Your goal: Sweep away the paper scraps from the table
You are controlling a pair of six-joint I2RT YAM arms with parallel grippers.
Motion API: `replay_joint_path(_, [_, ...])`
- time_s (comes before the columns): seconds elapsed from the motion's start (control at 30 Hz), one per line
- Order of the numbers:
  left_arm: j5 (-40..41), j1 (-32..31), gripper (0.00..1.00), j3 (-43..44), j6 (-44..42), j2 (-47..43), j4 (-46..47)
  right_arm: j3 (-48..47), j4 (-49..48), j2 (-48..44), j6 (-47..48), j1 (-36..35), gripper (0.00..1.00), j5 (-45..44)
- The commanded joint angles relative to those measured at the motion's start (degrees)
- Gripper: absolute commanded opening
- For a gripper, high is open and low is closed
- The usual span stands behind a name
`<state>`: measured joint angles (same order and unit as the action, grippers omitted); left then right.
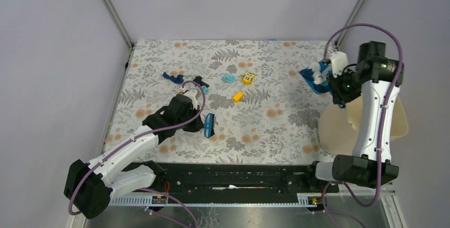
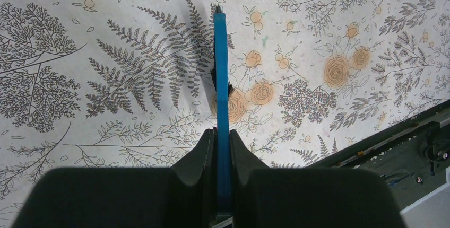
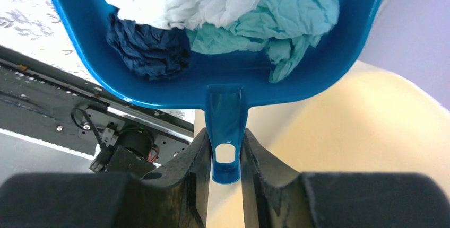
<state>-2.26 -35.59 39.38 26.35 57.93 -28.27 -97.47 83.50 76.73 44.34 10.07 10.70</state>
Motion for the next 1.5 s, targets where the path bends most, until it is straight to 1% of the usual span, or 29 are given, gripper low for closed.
replay_joint_path(0.0, [0.5, 0.1, 0.00, 0.4, -0.8, 0.3, 1.6, -2.2, 1.7, -0.3, 8.2, 12.1, 0.00, 2.3])
replay_joint_path(0.07, [0.2, 0.2, 0.00, 0.4, -0.8, 0.8, 1.5, -2.6, 1.7, 0.3, 10.8, 17.7, 0.00, 3.5])
replay_joint_path(0.17, [-0.5, 0.1, 0.00, 0.6, -0.9, 1.7, 1.5, -3.2, 1.7, 1.4, 14.4, 24.0, 0.00, 5.2])
replay_joint_path(0.27, [-0.9, 0.1, 0.00, 0.6, -0.9, 2.2, 1.5, -3.6, 1.7, 2.7, 15.5, 26.9, 0.00, 7.0])
replay_joint_path(0.4, [-1.0, 0.1, 0.00, 0.7, -0.9, 2.6, 1.4, -3.3, 1.7, 3.4, 15.4, 27.0, 0.00, 8.8])
replay_joint_path(0.5, [-0.8, 0.1, 0.00, 0.7, -0.9, 2.6, 1.4, -4.7, 1.7, 3.4, 15.4, 27.0, 0.00, 9.2])
replay_joint_path(0.73, [-1.4, 0.1, 0.00, 0.8, -1.1, 4.1, 1.4, -9.4, 1.7, 0.3, 14.0, 27.0, 0.00, 9.2])
replay_joint_path(0.9, [-1.8, 0.1, 0.00, 0.9, -1.0, 4.5, 1.4, -10.5, 1.7, -1.9, 13.0, 27.0, 0.00, 8.3])
replay_joint_path(1.13, [-2.2, 0.1, 0.00, 0.9, -1.1, 4.9, 1.4, -10.2, 1.6, -2.3, 11.7, 27.0, 0.00, 4.5])
replay_joint_path(1.23, [-2.5, 0.1, 0.00, 0.9, -1.1, 4.9, 1.4, -9.2, 1.7, -2.6, 12.8, 27.0, 0.00, 0.9])
replay_joint_path(1.47, [-3.2, 0.1, 0.00, 0.9, -1.2, 5.2, 1.4, -3.3, 1.6, -7.0, 16.5, 27.2, 0.00, -8.4])
